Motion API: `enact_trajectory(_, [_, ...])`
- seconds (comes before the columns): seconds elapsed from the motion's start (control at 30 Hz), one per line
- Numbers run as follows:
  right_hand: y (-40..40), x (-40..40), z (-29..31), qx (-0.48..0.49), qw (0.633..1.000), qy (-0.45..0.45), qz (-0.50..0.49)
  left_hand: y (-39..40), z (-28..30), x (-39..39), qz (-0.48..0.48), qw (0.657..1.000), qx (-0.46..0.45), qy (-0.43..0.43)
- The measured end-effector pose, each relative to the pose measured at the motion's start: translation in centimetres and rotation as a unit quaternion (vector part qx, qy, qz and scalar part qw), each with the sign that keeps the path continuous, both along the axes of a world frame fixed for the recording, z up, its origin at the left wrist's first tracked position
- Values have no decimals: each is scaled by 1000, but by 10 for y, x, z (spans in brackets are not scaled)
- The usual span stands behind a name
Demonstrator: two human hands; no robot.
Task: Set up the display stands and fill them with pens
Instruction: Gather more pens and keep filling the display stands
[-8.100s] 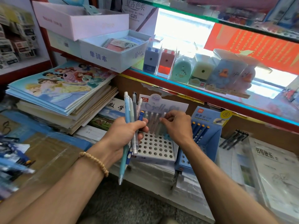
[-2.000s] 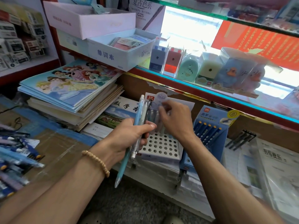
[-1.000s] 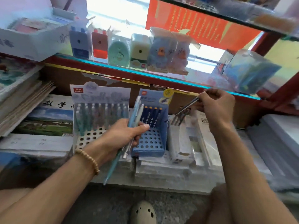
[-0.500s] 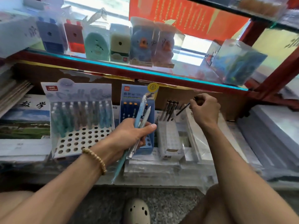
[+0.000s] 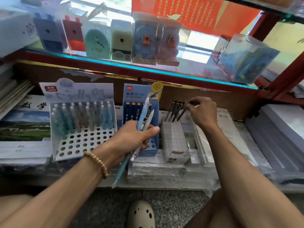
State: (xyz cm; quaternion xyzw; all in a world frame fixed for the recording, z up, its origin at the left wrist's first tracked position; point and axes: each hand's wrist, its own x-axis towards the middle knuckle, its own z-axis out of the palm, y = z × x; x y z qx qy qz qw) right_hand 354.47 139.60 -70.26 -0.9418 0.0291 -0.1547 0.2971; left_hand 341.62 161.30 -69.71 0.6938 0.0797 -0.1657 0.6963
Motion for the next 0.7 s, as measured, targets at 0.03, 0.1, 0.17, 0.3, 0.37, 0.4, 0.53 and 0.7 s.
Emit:
enact_trajectory(0.03, [-1,2,-2,-3,1000,12,-6,0,0,0,1,1000,-1,0])
enact_trajectory(0.1, [-1,4,-6,-7,999,41,-4,-1,0,0,2,1000,-5,1])
enact_trajectory(0.17, [0,6,-9,-6,999,54,0,-2,2,0,0,1000,-15,0])
enact_trajectory(0.3, [8,3,-6,-25,999,40,-7,0,2,-2,-5,1000,-30,2])
enact_trajectory(0.37, [14,-4,3,-37,999,-12,-13,2,2,-5,-12,999,-32,1])
enact_trajectory(0.4, [18,-10,10,-32,999,-44,-4,3,2,-6,-16,999,-31,-2])
enact_trajectory(0.53, [53,-51,39,124,978,27,167,8,5,-9,-11,999,-29,-14])
enact_trajectory(0.7, [81,-80,42,289,888,240,265,13,8,-16,3,999,-36,-33])
